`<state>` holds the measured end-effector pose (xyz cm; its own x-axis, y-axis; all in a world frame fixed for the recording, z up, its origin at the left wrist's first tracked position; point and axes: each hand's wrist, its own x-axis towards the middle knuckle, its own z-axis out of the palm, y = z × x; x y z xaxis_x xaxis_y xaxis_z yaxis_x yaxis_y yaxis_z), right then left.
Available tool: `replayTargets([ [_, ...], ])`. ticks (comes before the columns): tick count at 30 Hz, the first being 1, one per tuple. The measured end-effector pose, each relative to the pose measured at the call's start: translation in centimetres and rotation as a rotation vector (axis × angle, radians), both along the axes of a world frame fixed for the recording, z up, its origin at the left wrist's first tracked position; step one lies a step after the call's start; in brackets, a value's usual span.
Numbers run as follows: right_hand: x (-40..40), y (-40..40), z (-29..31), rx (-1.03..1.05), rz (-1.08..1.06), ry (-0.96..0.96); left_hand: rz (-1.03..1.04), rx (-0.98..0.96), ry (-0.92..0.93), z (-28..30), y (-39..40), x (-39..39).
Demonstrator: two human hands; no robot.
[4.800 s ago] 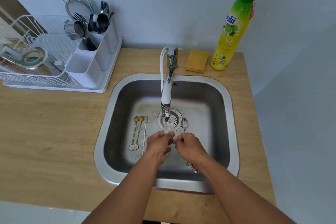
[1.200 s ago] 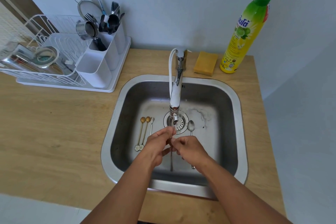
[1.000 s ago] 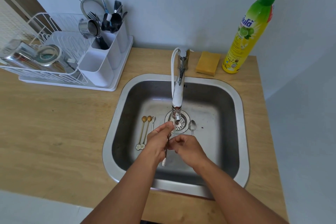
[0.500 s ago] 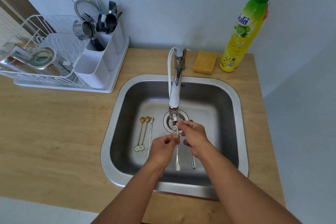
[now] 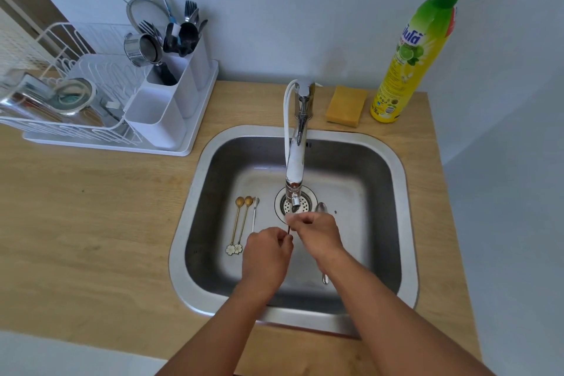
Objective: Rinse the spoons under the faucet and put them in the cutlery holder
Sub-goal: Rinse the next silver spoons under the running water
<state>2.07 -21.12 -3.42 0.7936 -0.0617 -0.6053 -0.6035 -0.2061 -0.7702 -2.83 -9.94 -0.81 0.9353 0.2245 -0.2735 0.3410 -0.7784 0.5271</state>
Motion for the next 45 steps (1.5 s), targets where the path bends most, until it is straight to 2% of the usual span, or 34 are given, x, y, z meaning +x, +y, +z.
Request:
replayTargets([
  [3, 1.5, -0.2, 0.6, -0.081, 0.012, -0.016, -0.201, 0.348, -0.035, -0.2, -0.3, -0.7],
  [5, 2.0, -0.2, 1.0, -0.089, 0.003, -0.008, -0.218, 0.370, -0.056, -0.1, -0.3, -1.1],
  [8, 1.7, -0.2, 1.0, -0.038, 0.009, 0.002, -0.038, 0.092, -0.055, 0.2, -0.4, -0.8],
  [12, 0.3, -0.5, 0.6, 0.104, 0.019, 0.092, 0.334, -0.543, 0.123, 0.1, -0.3, 1.3],
  [14, 0.0, -0.9, 0.5, 0.124, 0.028, 0.097, 0.420, -0.681, 0.203, -0.4, -0.5, 1.2],
  [18, 0.4, -1.4, 0.8, 0.106, 0.037, 0.097, 0.378, -0.713, 0.240, -1.7, -0.1, -0.6],
  [22, 1.3, -0.9, 1.2, 0.109, -0.009, 0.096, 0.227, -0.620, 0.235, -1.3, 0.7, -2.4],
  [27, 1.2, -0.3, 1.4, 0.060, 0.111, 0.000, 0.072, -0.457, 0.298, -0.4, 1.8, -1.6],
  [29, 1.1, -0.6, 1.7, -0.067, 0.214, -0.101, 0.057, -0.481, 0.339, -0.3, 2.3, -1.2],
  [33, 0.3, -1.1, 2.1, -0.577, 0.521, -0.307, 0.277, -0.638, 0.229, -0.3, 2.3, 0.1],
  [35, 0.0, -1.0, 2.3, -0.686, 0.622, -0.392, 0.360, -0.697, 0.175, -0.1, 1.8, 0.9],
  [39, -0.3, -1.1, 2.5, -0.731, 0.647, -0.504, 0.498, -0.748, 0.127, -0.4, 0.4, 2.2],
  [45, -0.6, -2.9, 3.0, -0.464, 0.504, -0.241, 0.673, -0.898, 0.166, -1.0, -0.2, 2.9],
])
